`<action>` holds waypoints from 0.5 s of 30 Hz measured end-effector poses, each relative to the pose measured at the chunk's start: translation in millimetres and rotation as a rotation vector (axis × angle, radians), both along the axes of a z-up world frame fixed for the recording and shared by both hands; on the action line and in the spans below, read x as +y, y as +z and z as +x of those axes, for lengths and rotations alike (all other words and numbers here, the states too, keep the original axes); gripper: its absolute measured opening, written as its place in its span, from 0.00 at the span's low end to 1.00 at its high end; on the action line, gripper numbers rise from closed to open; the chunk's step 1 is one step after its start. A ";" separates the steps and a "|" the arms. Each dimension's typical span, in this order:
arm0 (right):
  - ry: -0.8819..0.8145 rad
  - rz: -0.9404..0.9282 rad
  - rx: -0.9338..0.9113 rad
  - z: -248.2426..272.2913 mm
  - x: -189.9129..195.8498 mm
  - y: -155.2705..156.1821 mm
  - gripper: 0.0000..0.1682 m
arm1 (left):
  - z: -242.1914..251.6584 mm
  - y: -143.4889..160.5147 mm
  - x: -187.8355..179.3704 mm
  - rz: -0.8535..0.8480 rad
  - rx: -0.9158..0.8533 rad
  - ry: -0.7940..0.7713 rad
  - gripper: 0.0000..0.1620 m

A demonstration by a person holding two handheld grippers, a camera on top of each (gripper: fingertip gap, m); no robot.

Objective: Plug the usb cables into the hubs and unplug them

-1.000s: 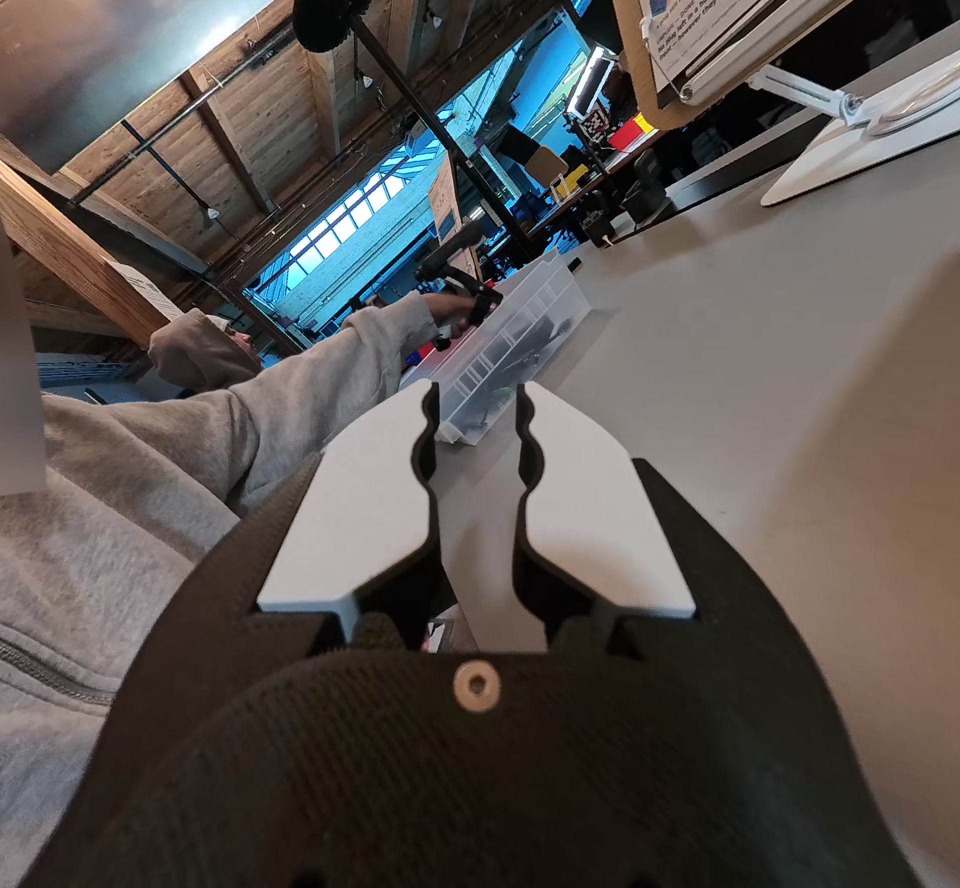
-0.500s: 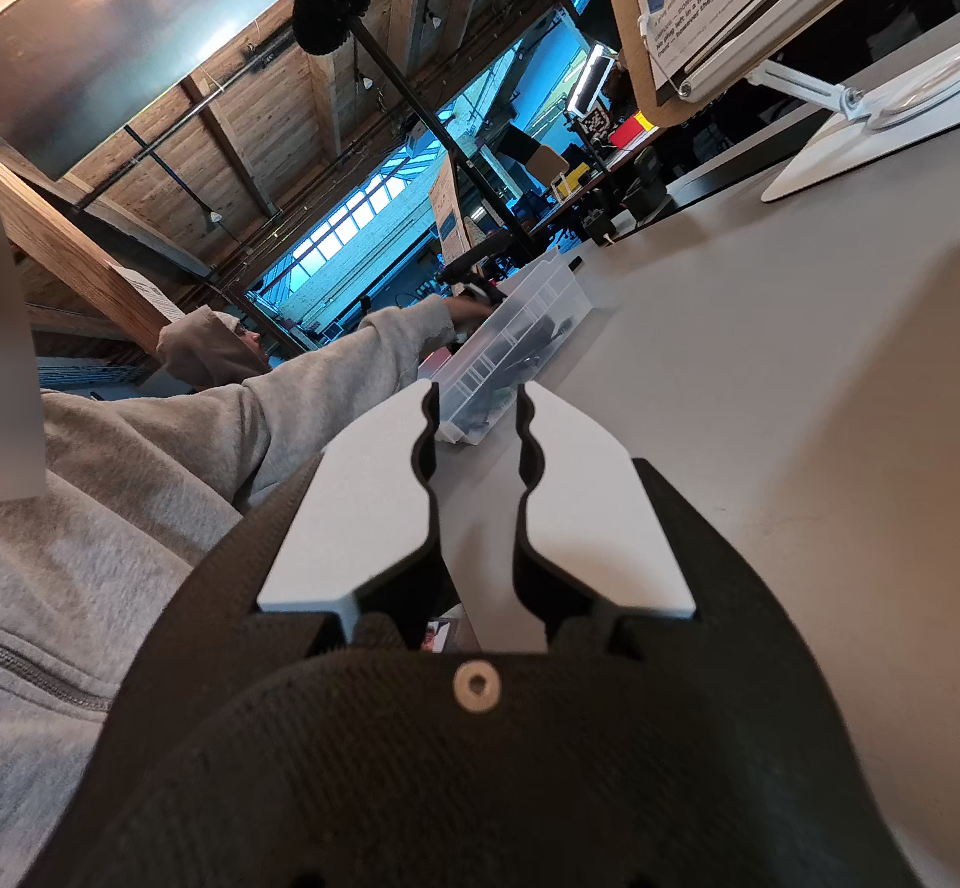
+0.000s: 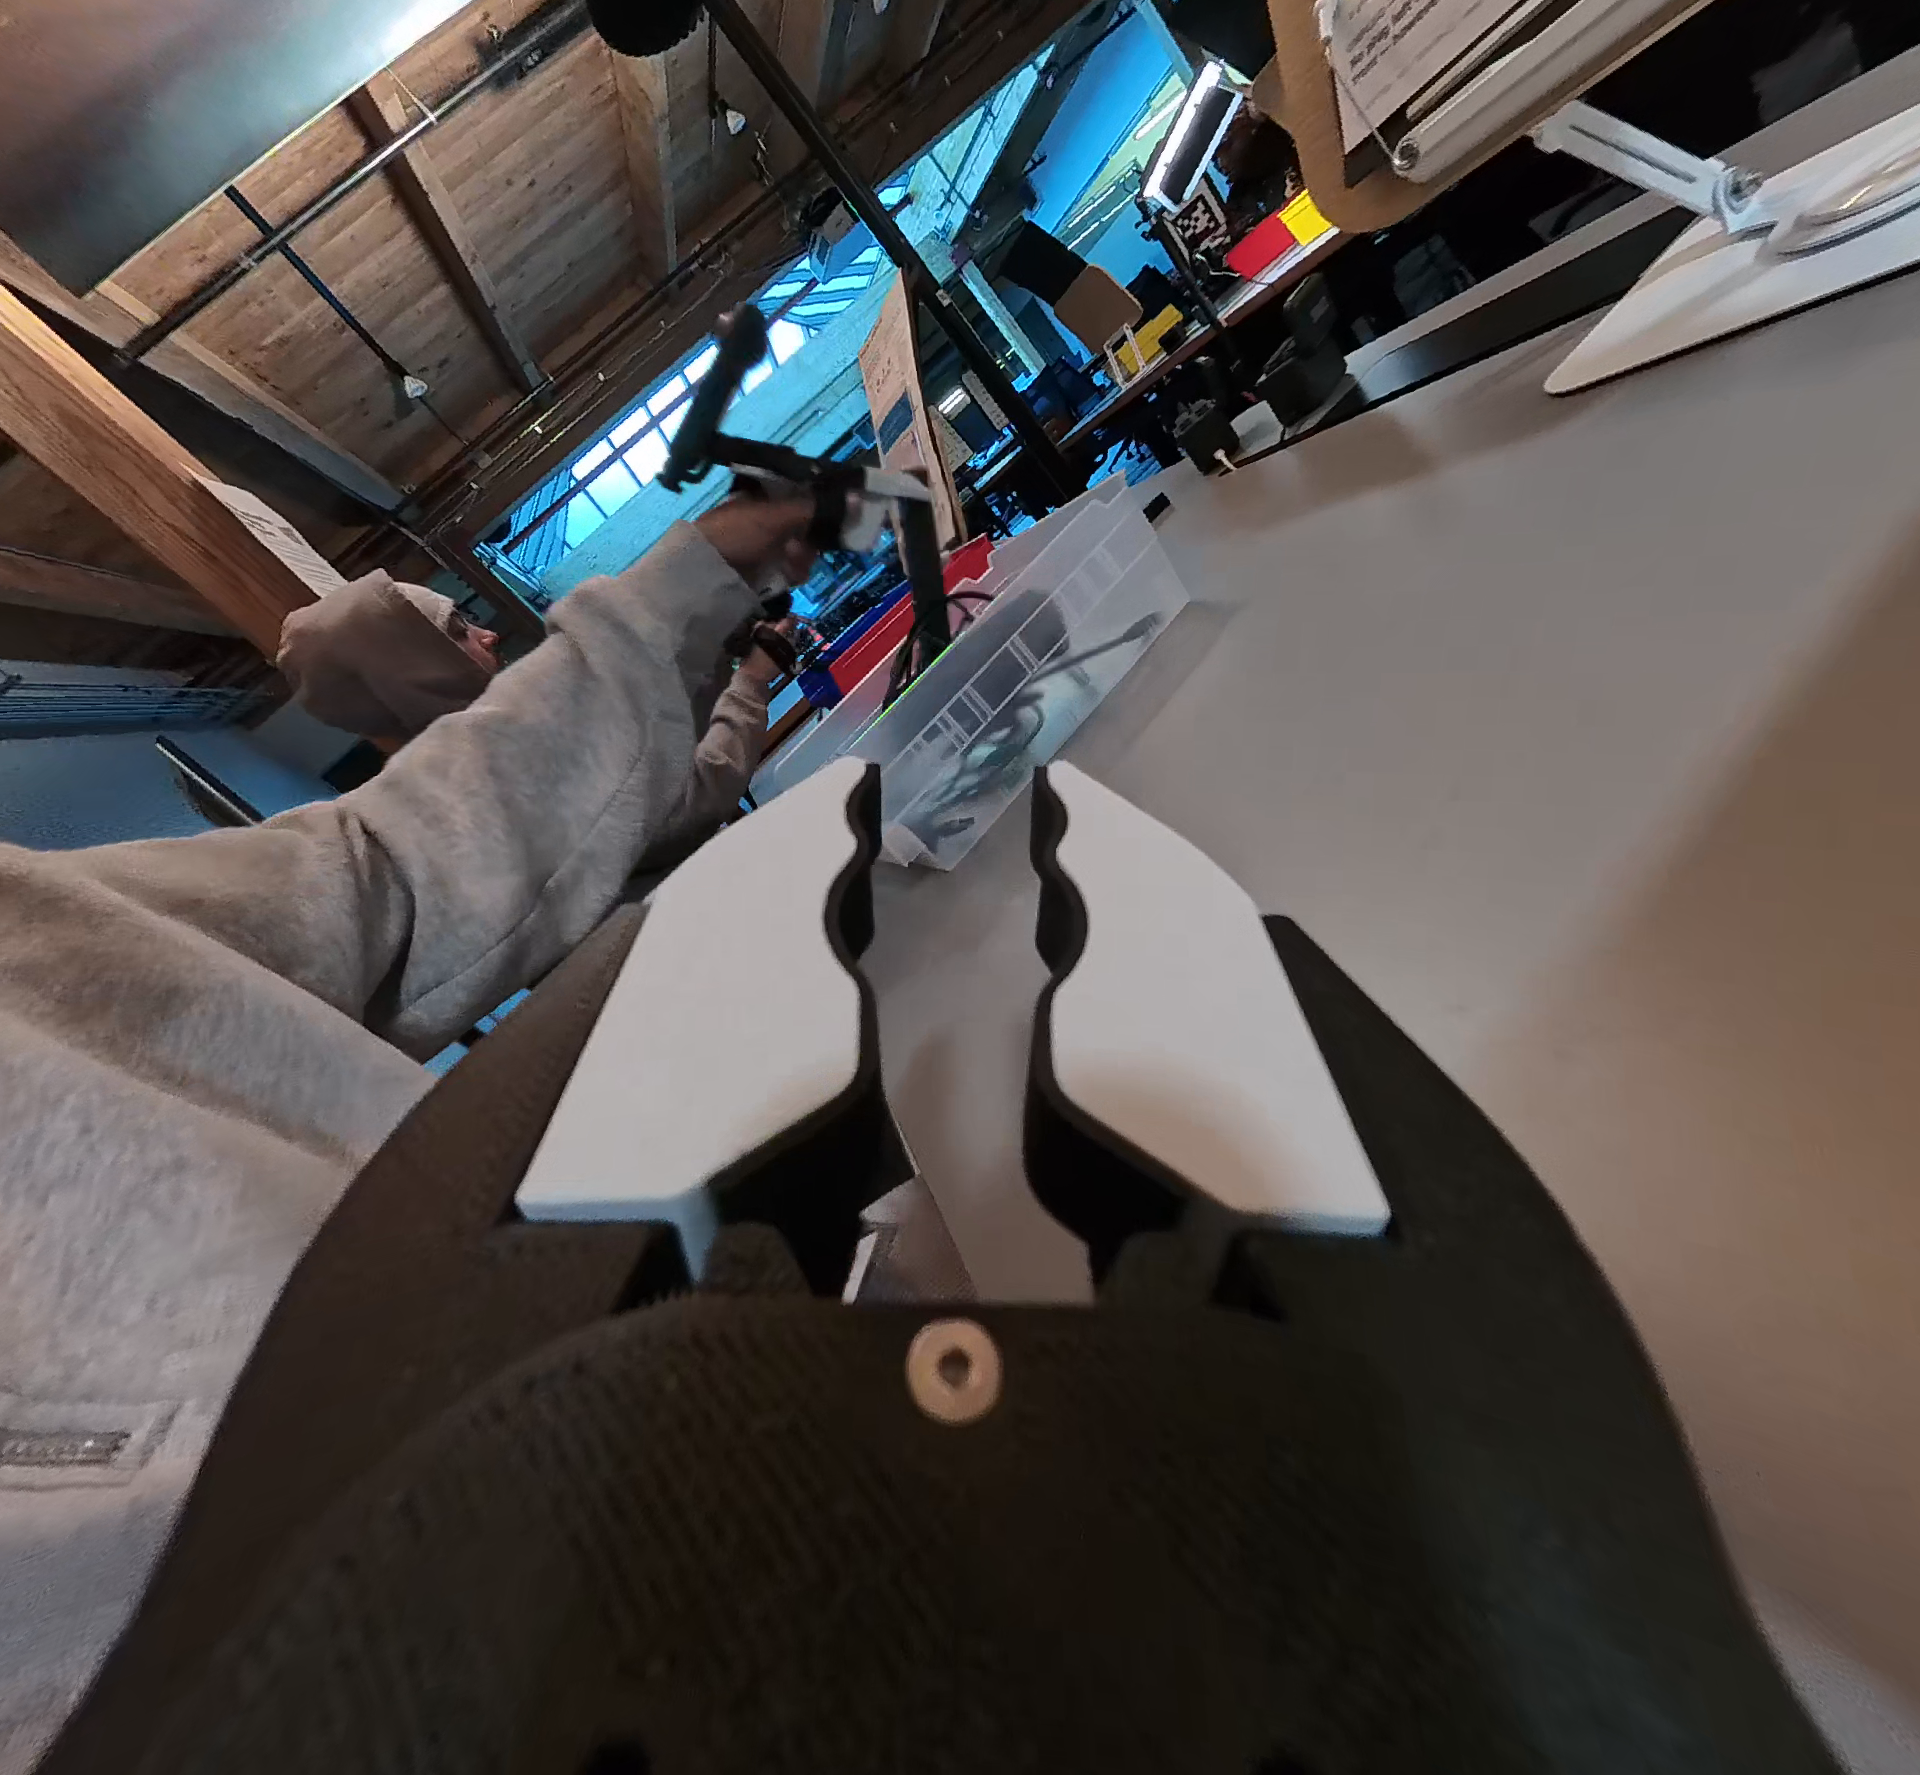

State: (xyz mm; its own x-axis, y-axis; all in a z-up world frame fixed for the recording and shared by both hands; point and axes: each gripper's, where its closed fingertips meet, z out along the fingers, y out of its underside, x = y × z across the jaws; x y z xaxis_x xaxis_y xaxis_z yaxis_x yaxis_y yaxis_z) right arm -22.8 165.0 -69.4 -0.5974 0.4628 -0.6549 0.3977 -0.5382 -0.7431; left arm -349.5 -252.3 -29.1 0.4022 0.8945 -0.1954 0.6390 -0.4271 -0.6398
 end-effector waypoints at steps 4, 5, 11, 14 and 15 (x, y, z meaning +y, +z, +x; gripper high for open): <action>0.007 0.012 0.004 2.0 -4.8 0.0 0.16 | 13.4 58.6 -2.3 0.046 0.211 0.005 0.33; 0.010 0.020 0.006 2.4 -6.4 -0.4 0.16 | 16.8 70.0 -1.7 0.050 0.253 -0.001 0.33; 0.017 0.062 0.013 5.3 -13.7 -2.2 0.16 | 38.1 141.1 7.5 0.000 0.537 -0.058 0.33; 0.015 0.078 0.016 6.7 -15.8 -2.8 0.16 | 52.1 172.9 16.2 -0.003 0.618 -0.089 0.33; 0.015 0.081 0.017 7.0 -16.4 -2.8 0.16 | 56.5 185.7 17.7 -0.014 0.663 -0.095 0.33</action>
State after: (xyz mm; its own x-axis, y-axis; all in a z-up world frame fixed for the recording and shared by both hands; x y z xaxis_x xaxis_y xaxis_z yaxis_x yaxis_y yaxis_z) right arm -15.8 148.6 -72.2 -0.6153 0.5050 -0.6053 0.3921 -0.4700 -0.7908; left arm -293.0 -234.6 156.6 0.2697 0.8566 -0.4399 0.0722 -0.4735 -0.8778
